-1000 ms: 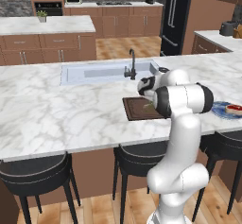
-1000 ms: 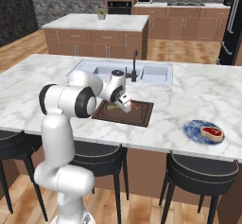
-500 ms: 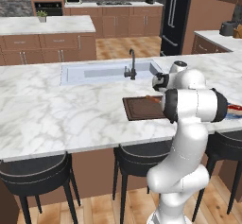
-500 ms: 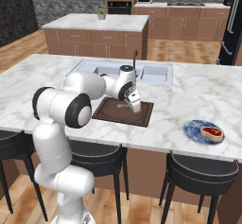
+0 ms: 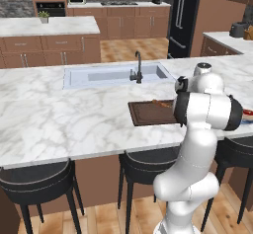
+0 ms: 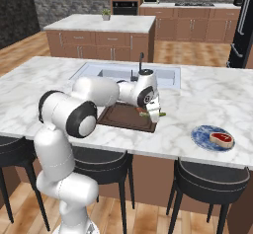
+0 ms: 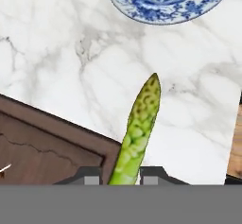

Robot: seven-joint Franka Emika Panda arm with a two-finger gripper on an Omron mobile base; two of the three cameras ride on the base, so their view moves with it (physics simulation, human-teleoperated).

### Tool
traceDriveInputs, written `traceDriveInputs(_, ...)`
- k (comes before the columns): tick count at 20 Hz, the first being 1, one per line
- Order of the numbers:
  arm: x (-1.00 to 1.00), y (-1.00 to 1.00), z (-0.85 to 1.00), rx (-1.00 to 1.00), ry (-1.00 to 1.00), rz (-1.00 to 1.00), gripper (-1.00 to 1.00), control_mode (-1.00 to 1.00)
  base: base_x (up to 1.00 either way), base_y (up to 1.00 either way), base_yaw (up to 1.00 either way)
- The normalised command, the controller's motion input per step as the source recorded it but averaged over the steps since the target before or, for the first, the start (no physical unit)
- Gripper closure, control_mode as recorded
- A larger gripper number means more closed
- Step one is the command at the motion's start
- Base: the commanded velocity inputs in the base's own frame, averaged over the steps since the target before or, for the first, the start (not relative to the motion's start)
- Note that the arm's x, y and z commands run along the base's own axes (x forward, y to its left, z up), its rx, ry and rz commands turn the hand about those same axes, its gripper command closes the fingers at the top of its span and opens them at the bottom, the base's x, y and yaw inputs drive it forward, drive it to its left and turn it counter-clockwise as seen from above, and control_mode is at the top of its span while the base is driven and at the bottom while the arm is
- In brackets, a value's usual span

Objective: Create a steak meal by picking up the steak and asparagus from the tray and placing them on the plate. Leave the kebab skewer on the tray.

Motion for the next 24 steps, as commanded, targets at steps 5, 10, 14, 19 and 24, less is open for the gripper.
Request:
traceDriveInputs(5, 0.00, -0.89, 0.00, 0.00, 0.02, -0.22, 1.00, -1.00, 0.00, 0.00, 0.00)
traceDriveInputs(10, 0.00, -0.94, 0.00, 0.00, 0.05, -0.15, 1.00, -1.00, 0.00, 0.00, 0.00)
traceDriveInputs(14, 0.02, -0.84, 0.00, 0.00, 0.07, -0.04, 1.00, -1.00, 0.00, 0.00, 0.00)
traceDriveInputs(19, 0.13, -0.63, 0.00, 0.00, 0.07, 0.00, 1.00, -1.00, 0.00, 0.00, 0.00)
traceDriveInputs(24, 0.14, -0.35, -0.17, 0.00, 0.04, 0.00, 1.00, -1.00, 0.00, 0.00, 0.00)
